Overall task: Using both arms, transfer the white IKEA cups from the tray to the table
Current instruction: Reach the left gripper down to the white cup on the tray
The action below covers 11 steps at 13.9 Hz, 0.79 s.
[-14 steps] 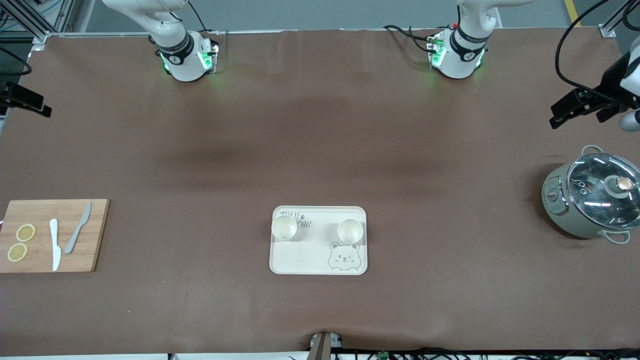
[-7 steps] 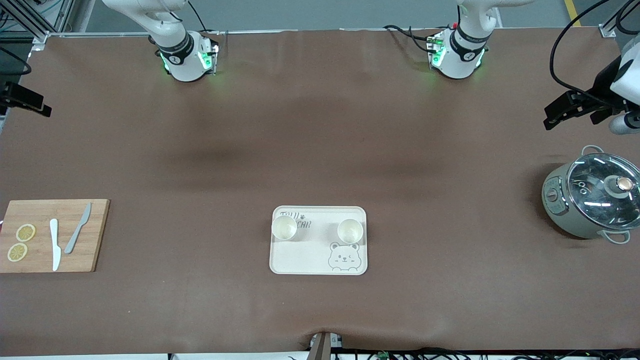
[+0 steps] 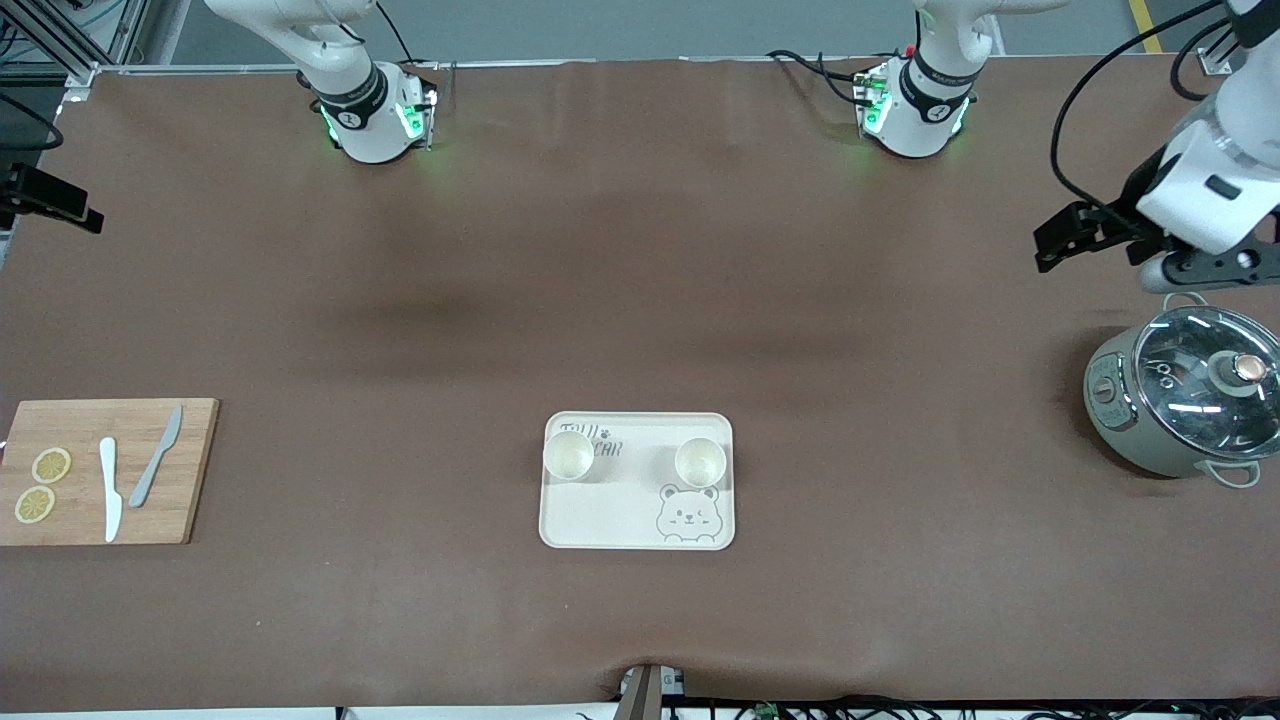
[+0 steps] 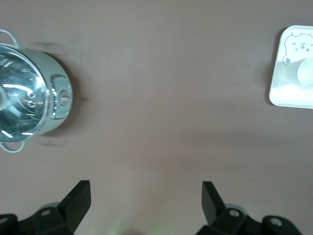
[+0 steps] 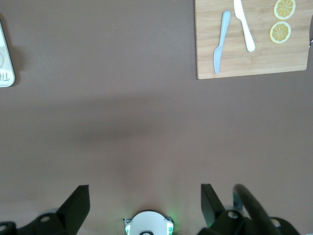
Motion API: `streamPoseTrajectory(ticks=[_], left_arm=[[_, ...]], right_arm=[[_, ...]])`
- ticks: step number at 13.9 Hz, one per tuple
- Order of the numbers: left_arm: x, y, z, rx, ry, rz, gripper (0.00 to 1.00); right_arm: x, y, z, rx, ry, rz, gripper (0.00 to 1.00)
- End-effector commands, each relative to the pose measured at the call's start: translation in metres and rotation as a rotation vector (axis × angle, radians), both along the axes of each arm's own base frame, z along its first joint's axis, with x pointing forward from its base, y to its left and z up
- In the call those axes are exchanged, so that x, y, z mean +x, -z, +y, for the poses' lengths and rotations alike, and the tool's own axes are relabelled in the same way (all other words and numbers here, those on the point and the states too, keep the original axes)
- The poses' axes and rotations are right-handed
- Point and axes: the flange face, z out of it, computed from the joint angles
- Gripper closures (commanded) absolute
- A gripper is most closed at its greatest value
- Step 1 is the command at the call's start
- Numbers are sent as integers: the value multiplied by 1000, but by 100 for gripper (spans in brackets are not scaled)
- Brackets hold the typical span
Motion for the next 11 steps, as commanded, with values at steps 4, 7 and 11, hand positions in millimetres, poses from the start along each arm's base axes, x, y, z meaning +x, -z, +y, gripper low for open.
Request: streamPoseTrajectory(ticks=[4, 7, 11], left_arm=[[45, 79, -56, -11, -39, 19, 0], [64, 124, -116, -29, -108, -32, 0], [94, 175, -162, -87, -230, -82, 0]], right_arm=[[-7, -2, -2, 8, 1, 3, 0], [-7, -2, -3, 10, 4, 2, 0], [-7, -1, -4, 10, 6, 2, 0]])
